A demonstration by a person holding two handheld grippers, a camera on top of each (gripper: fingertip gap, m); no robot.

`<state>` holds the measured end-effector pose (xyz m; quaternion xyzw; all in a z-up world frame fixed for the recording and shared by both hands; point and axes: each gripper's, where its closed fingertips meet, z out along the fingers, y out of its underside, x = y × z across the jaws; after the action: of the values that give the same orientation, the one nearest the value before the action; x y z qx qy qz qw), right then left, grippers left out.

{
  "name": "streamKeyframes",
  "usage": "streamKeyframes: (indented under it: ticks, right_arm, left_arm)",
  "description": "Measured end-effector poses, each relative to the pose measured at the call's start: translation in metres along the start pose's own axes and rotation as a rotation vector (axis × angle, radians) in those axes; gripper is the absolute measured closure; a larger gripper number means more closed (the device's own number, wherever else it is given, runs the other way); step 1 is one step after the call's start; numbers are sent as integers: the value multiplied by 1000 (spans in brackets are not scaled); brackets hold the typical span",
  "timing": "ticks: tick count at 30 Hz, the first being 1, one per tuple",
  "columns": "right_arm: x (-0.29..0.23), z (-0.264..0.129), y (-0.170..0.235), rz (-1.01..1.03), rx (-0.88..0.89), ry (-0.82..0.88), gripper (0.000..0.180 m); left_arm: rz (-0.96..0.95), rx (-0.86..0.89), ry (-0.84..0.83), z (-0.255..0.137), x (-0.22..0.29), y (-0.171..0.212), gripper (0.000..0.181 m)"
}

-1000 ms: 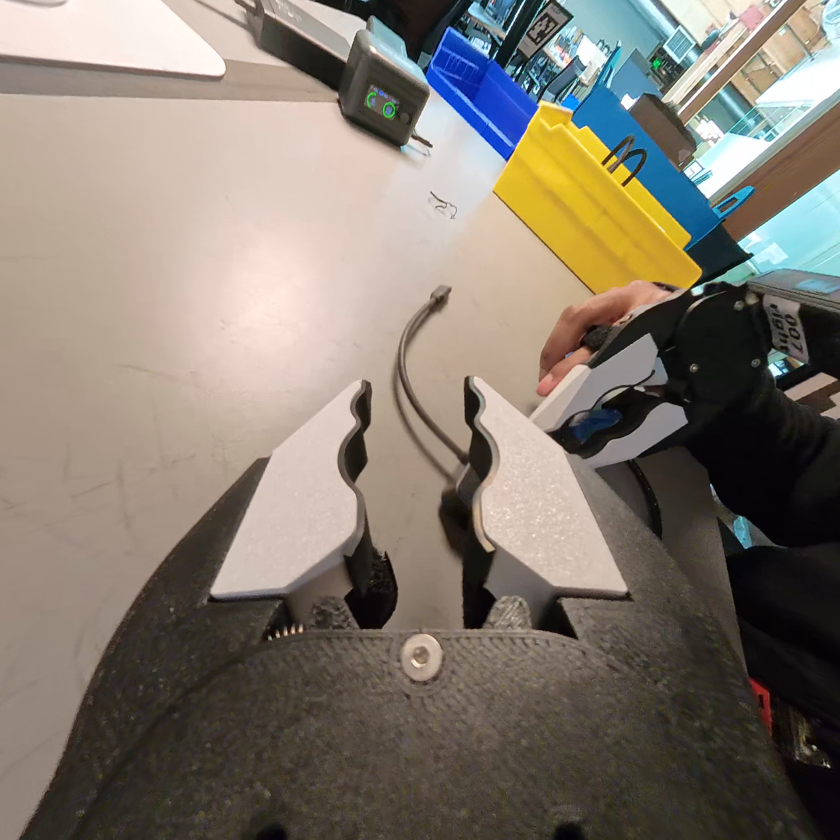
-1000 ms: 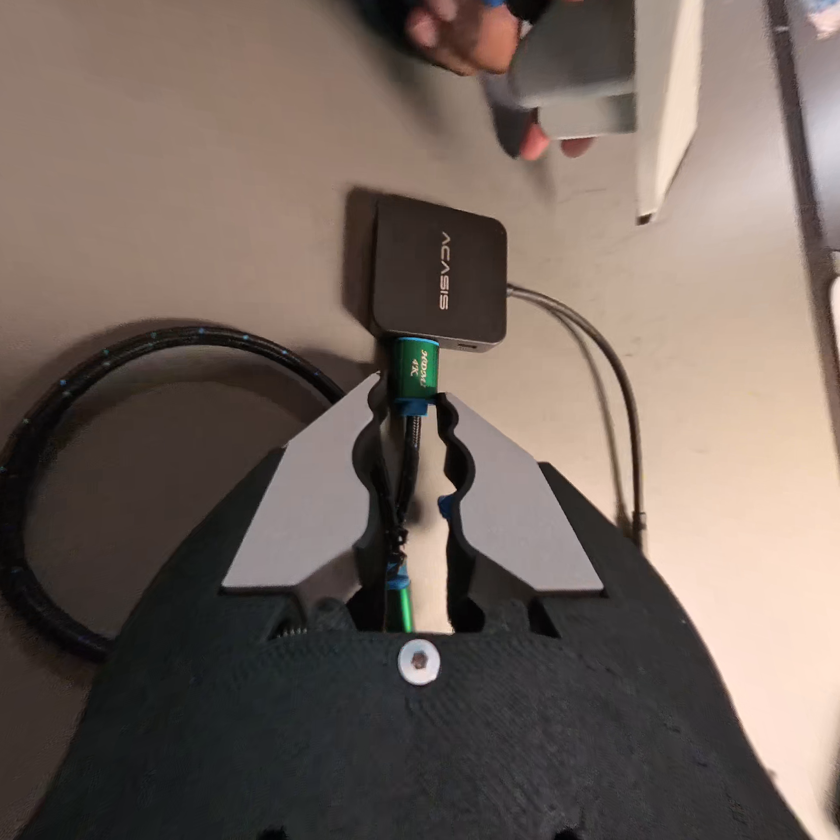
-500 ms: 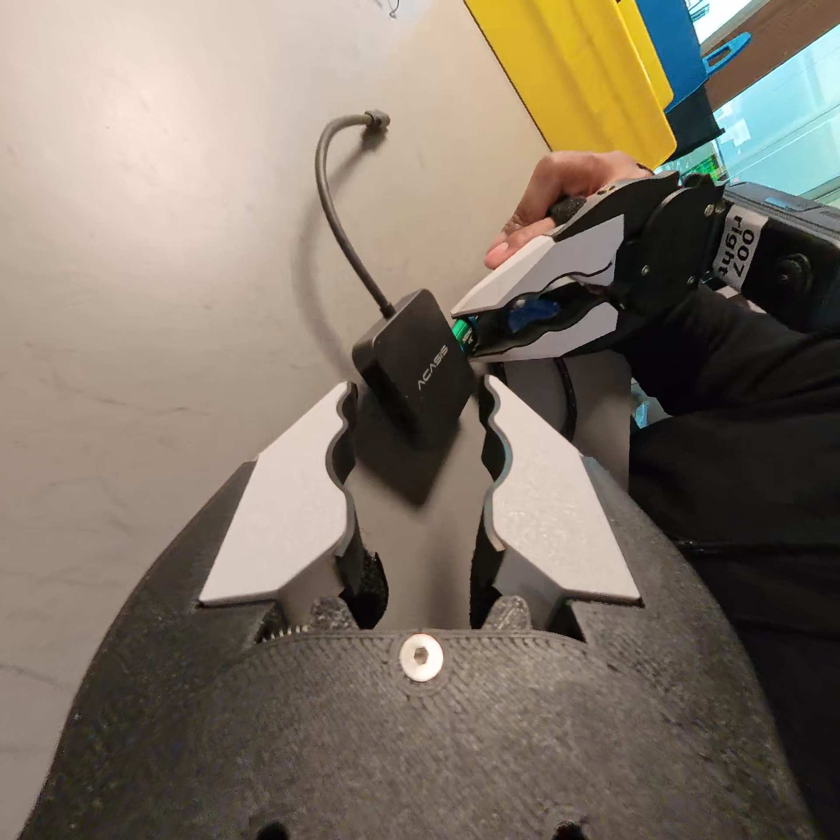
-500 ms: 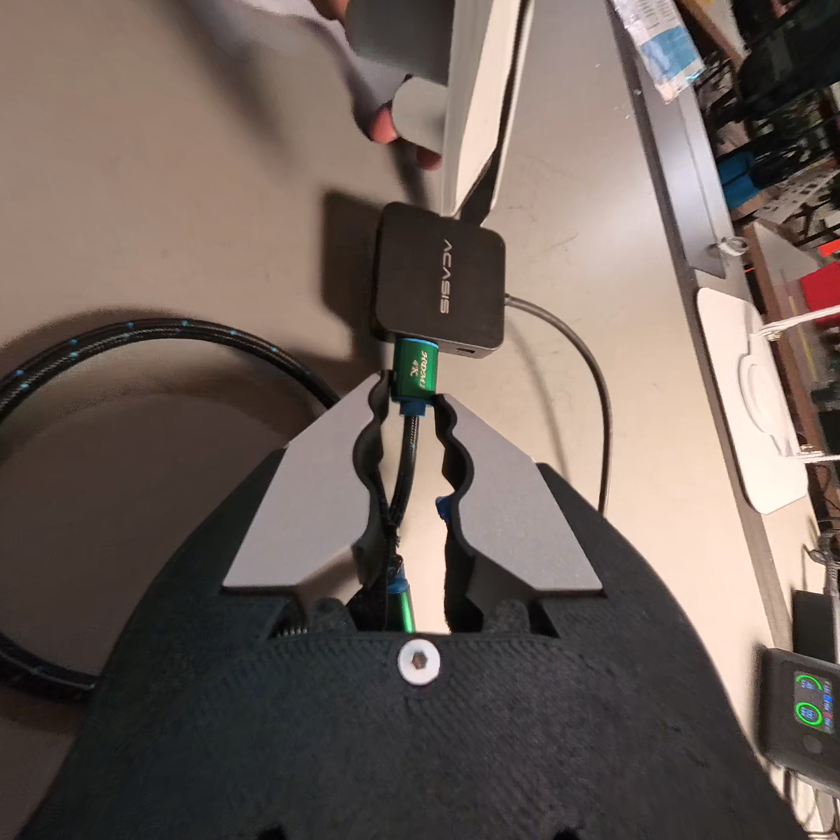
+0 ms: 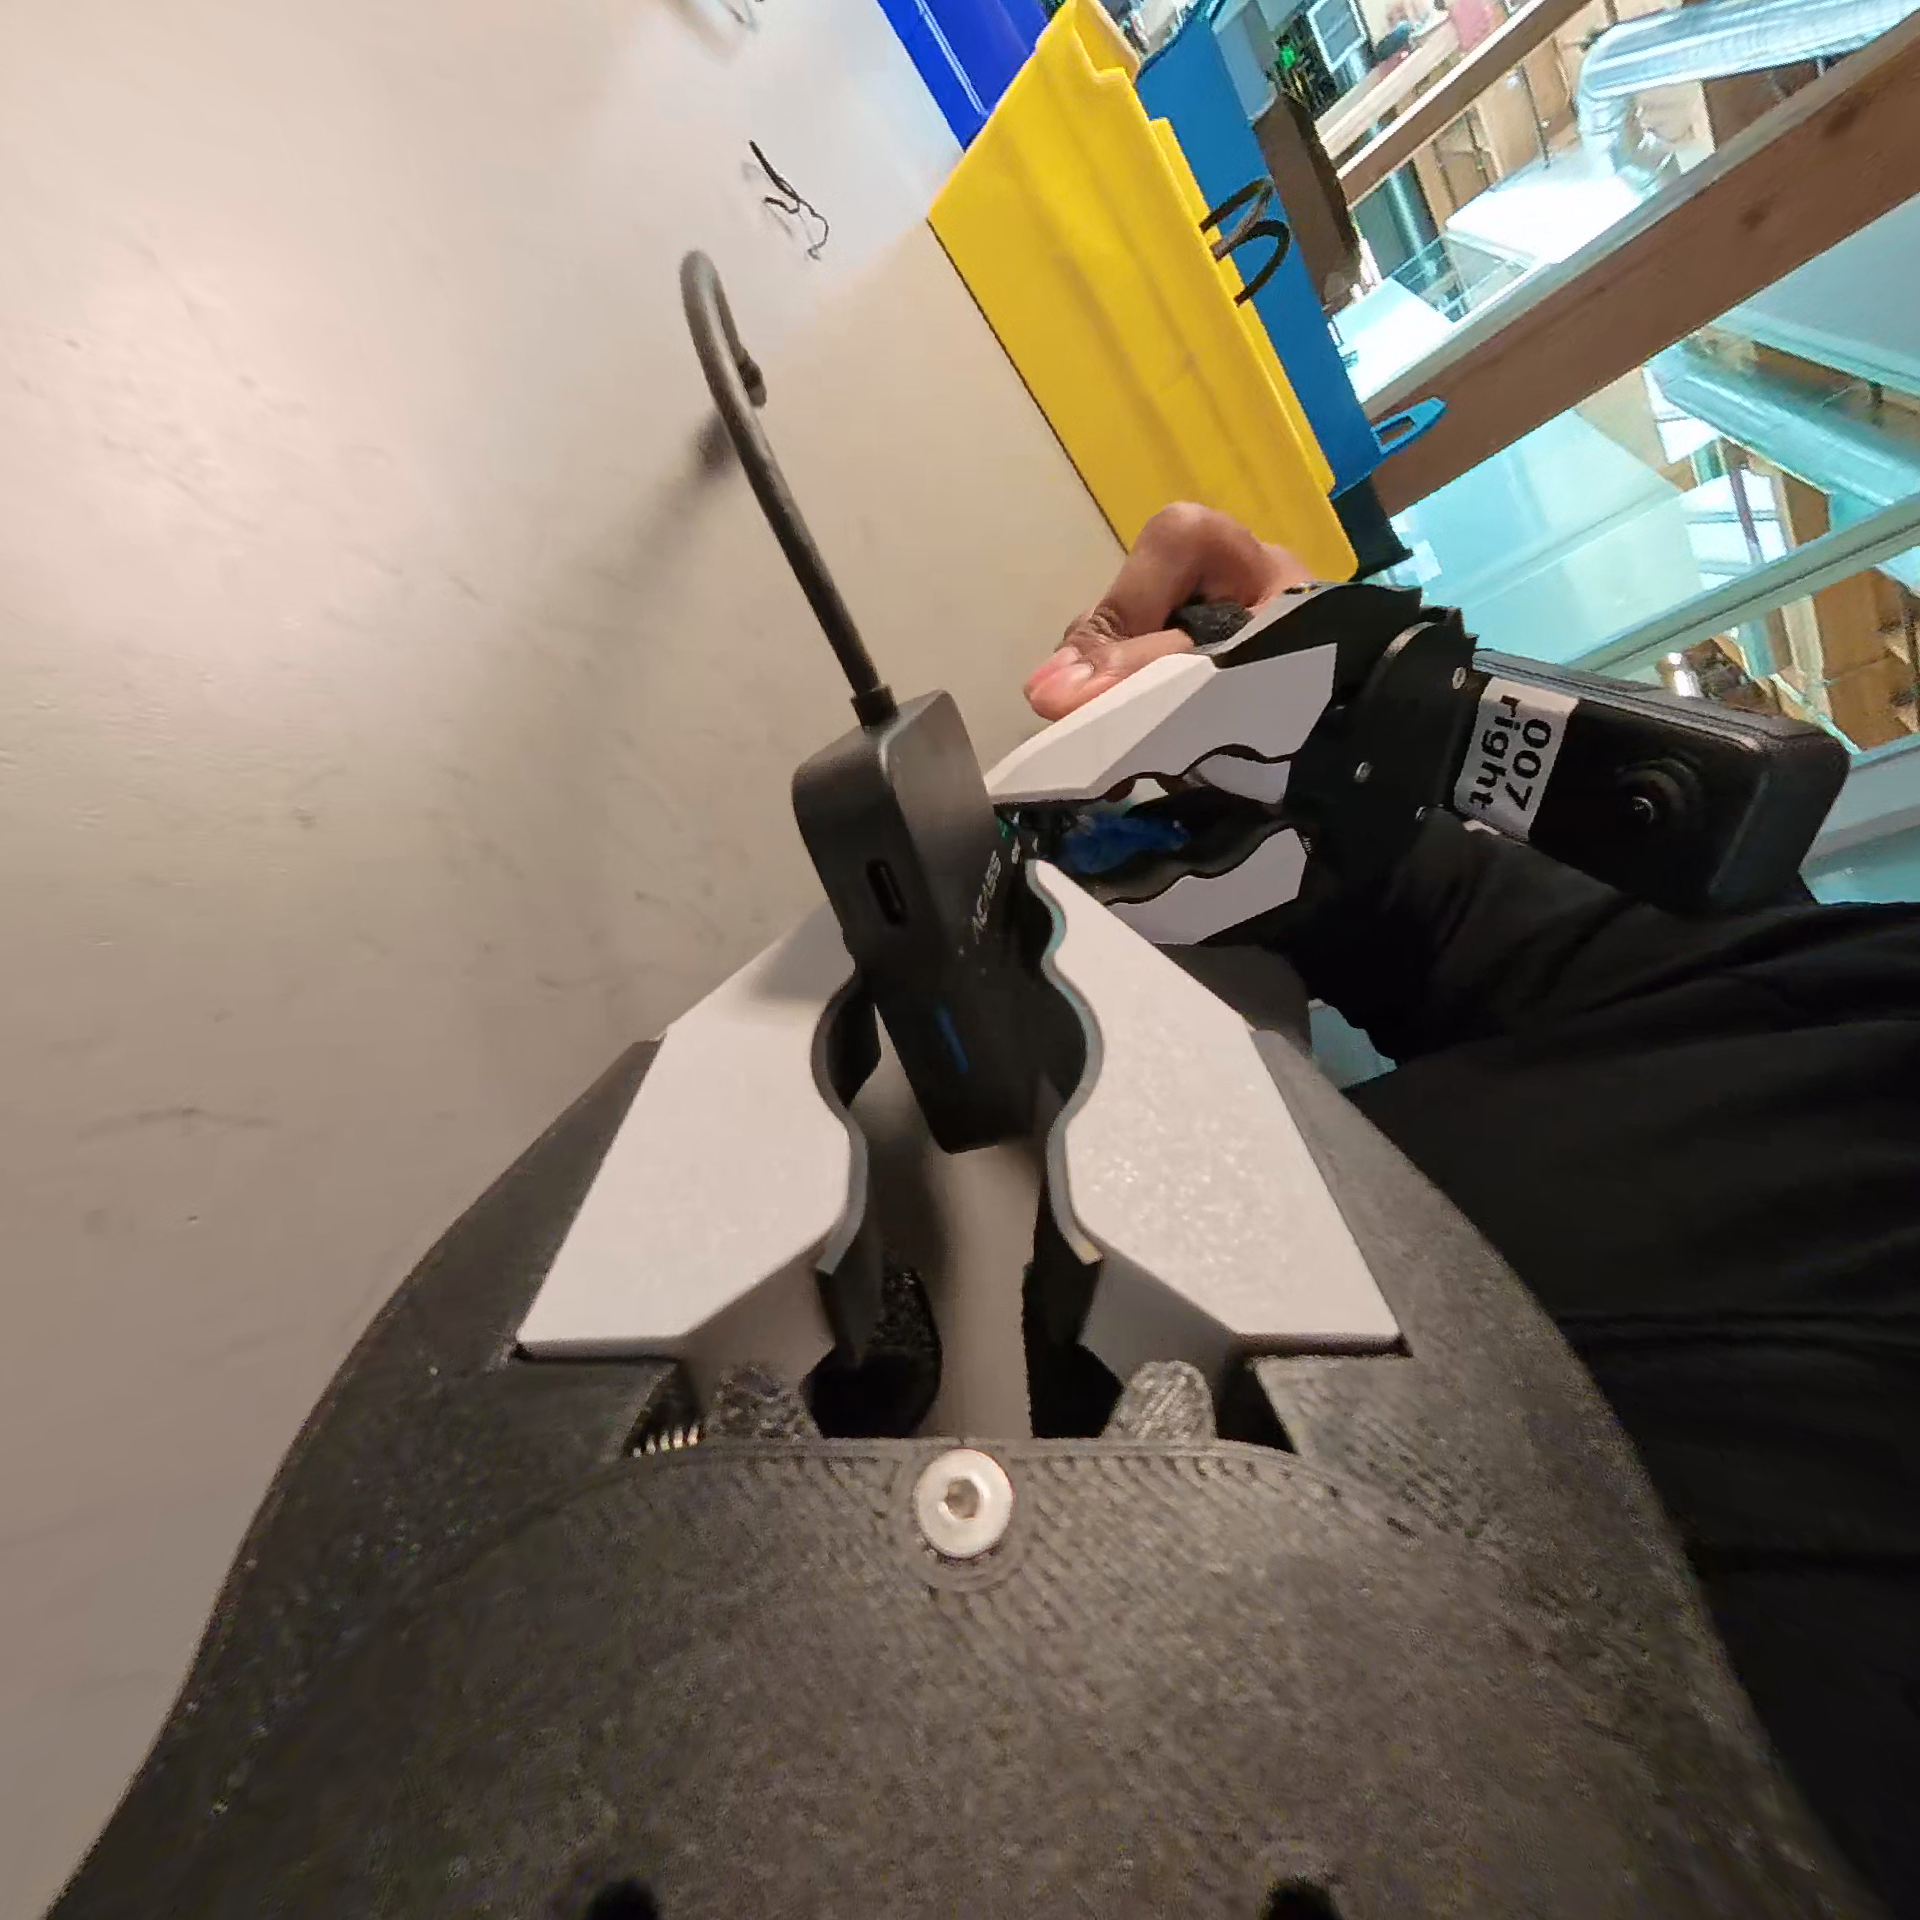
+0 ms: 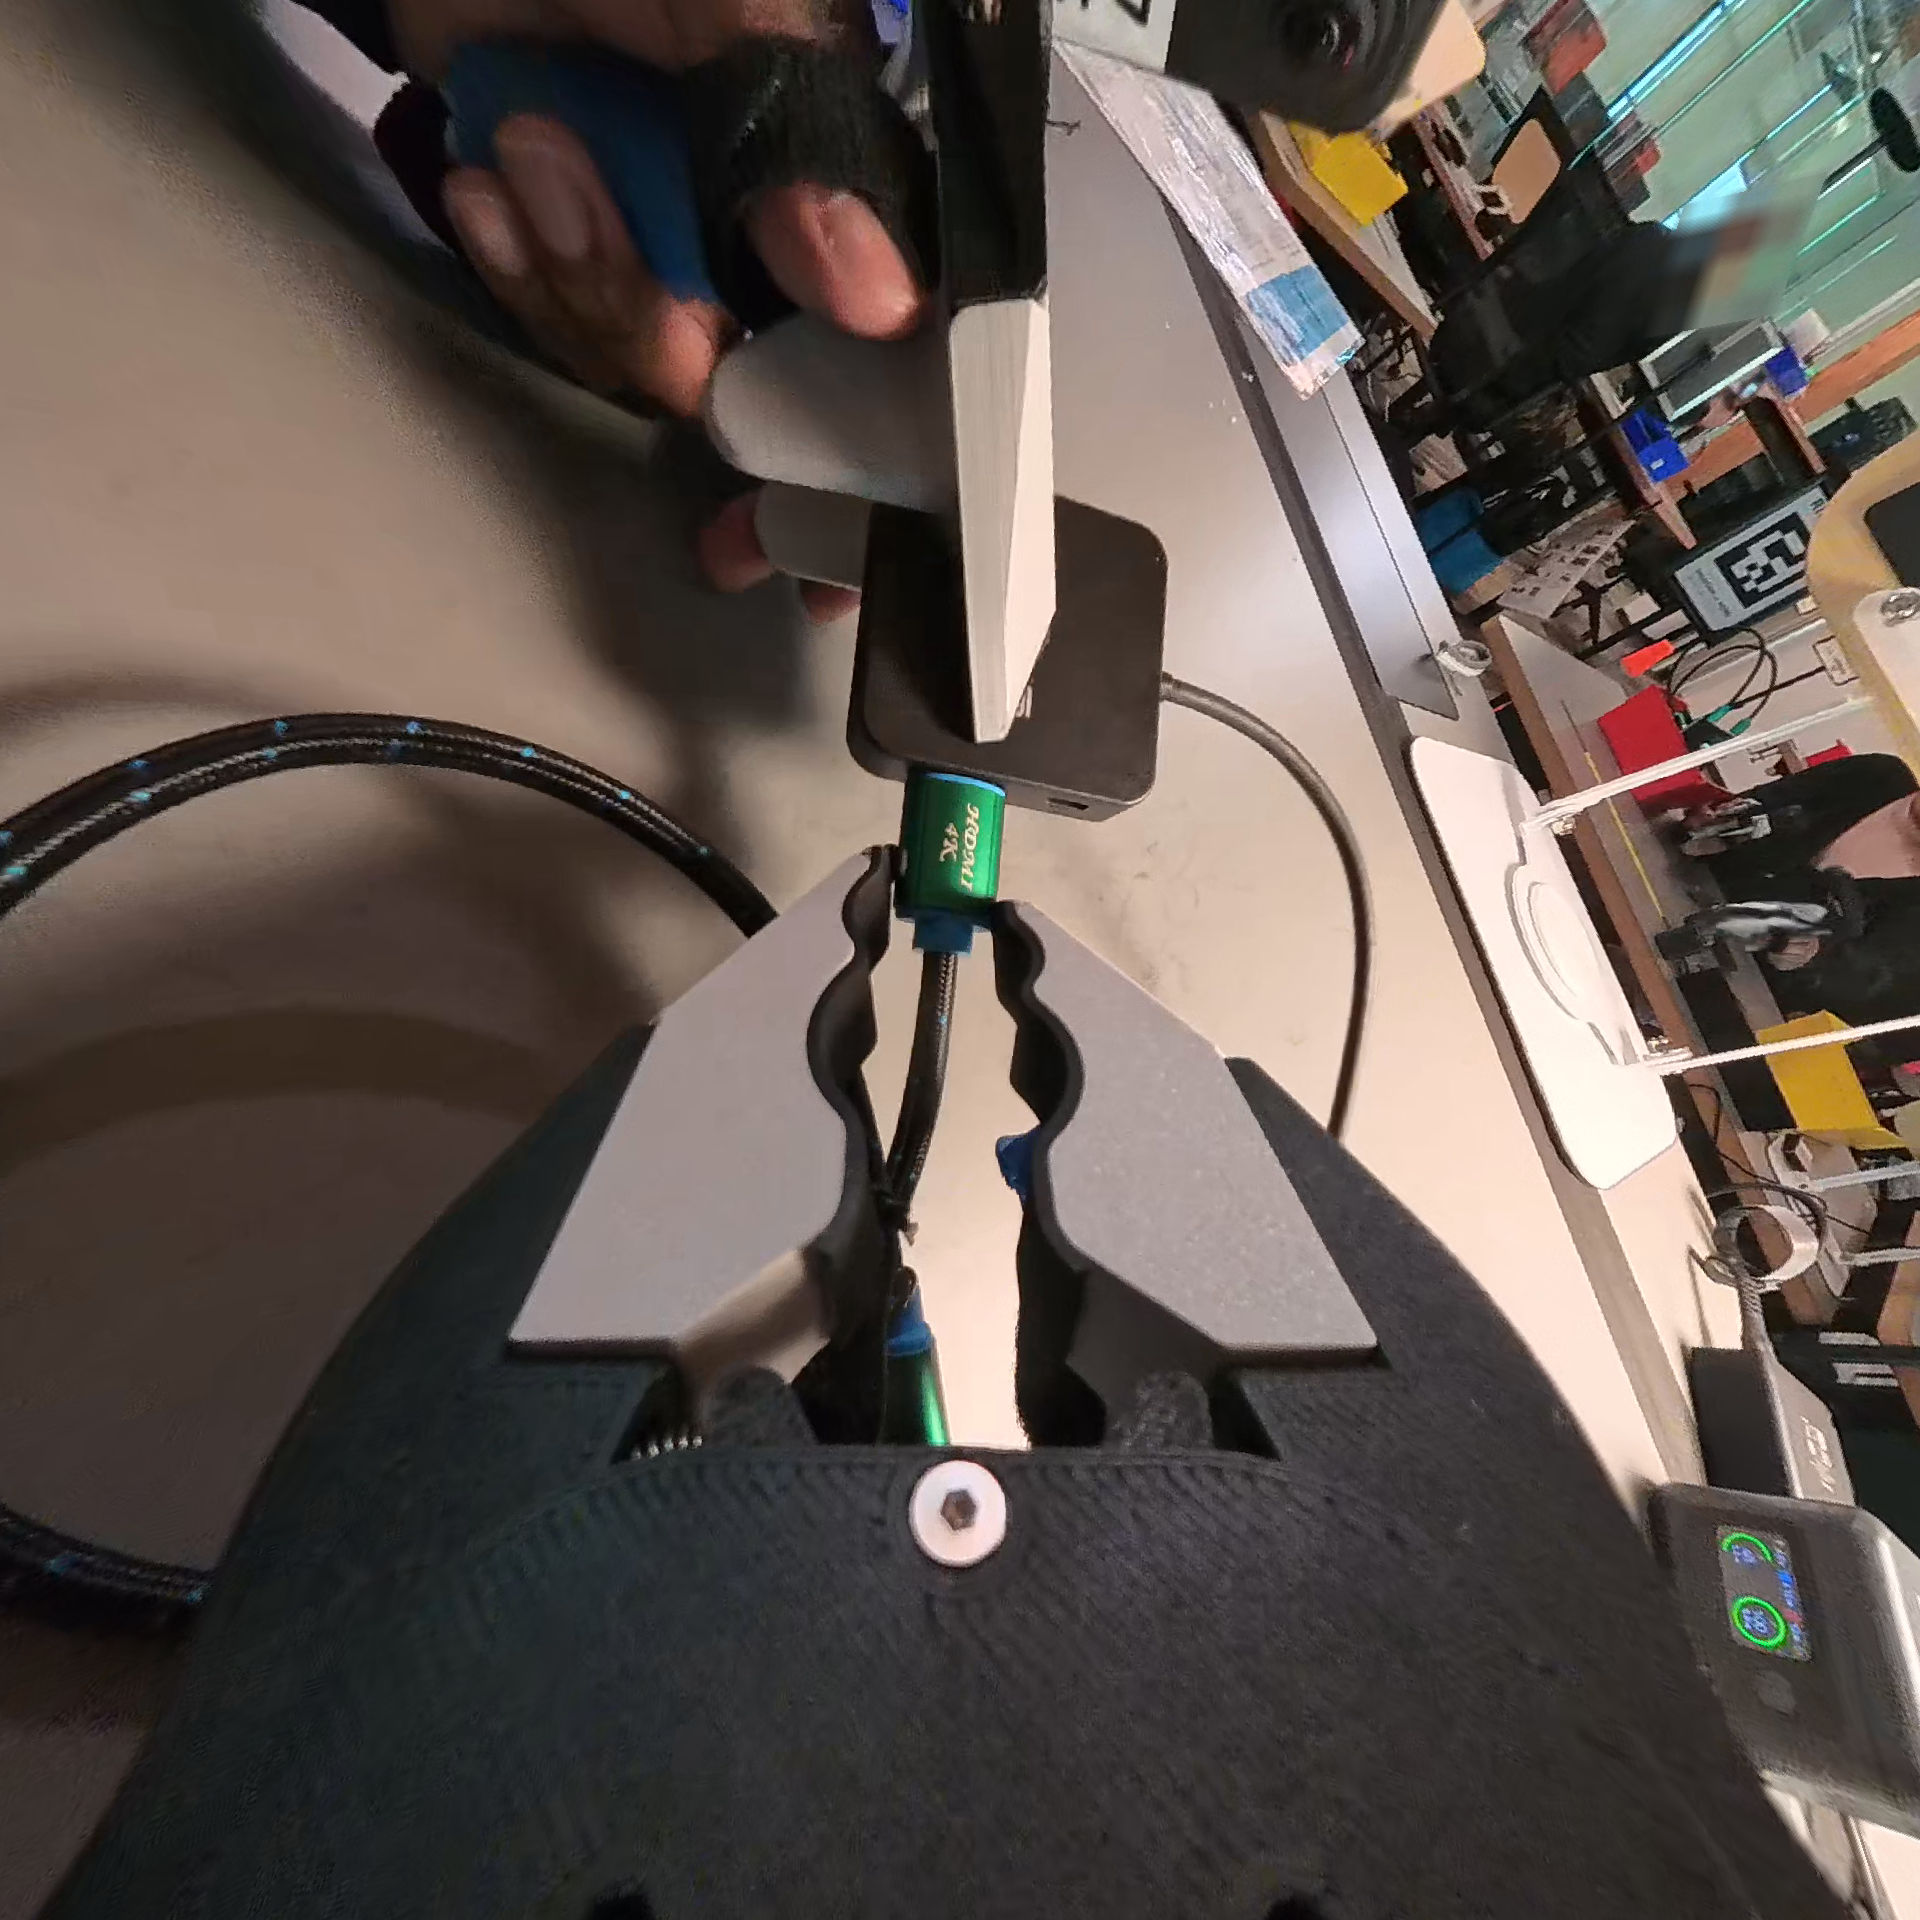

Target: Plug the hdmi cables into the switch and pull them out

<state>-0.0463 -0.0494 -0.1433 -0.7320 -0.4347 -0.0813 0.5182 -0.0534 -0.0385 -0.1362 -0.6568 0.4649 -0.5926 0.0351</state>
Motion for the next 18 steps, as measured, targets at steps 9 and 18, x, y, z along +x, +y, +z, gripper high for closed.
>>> streamKeyframes:
  ticks: [9,18]
  right_arm:
    - [8,-2,-10,-42,61,76,159]
    - [30,-12,-14,-64,103,243,175]
  left_arm:
    - [37,137,-84,3,-1,-16,140]
    - [131,312,-108,-7,8,-35,164]
